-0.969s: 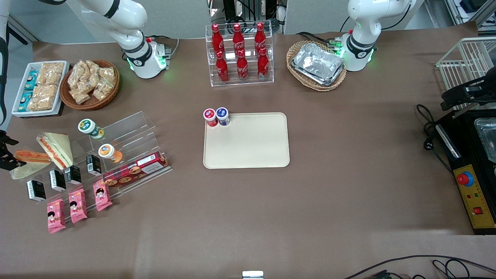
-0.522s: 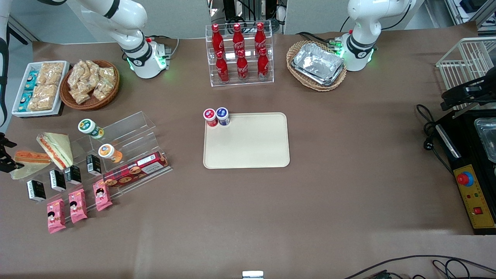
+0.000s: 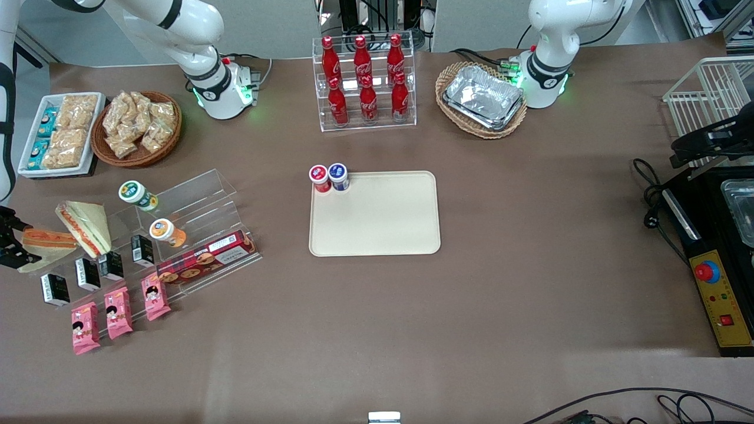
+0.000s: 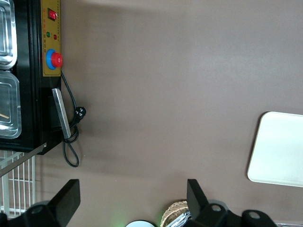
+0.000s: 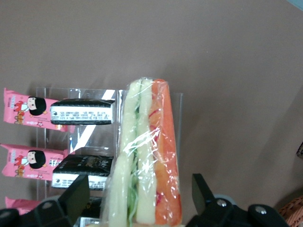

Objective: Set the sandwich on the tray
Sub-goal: 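Lift the wrapped sandwich out of the rack with the right gripper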

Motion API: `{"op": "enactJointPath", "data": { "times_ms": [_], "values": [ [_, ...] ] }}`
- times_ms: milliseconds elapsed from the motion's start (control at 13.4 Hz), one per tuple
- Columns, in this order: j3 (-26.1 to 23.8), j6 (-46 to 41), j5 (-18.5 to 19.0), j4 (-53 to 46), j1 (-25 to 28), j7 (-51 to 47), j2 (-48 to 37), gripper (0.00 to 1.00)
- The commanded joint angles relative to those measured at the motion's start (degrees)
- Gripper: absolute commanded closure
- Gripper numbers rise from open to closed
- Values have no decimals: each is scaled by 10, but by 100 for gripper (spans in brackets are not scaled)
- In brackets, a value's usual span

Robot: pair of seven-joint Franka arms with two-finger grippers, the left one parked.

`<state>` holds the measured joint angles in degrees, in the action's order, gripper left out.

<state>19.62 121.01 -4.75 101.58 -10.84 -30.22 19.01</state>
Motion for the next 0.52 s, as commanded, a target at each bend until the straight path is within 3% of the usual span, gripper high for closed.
{"op": "enactJointPath", "data": {
  "times_ms": [0,149,298,447],
  "values": [
    [-3,8,-19,-2,-5,29,2,30],
    [-3,7,-19,-2,-5,53,2,51],
    [-3,5,-19,-9,-6,58,2,58],
    [-3,-2,-22,-17,-5,74,2,59]
  ]
}}
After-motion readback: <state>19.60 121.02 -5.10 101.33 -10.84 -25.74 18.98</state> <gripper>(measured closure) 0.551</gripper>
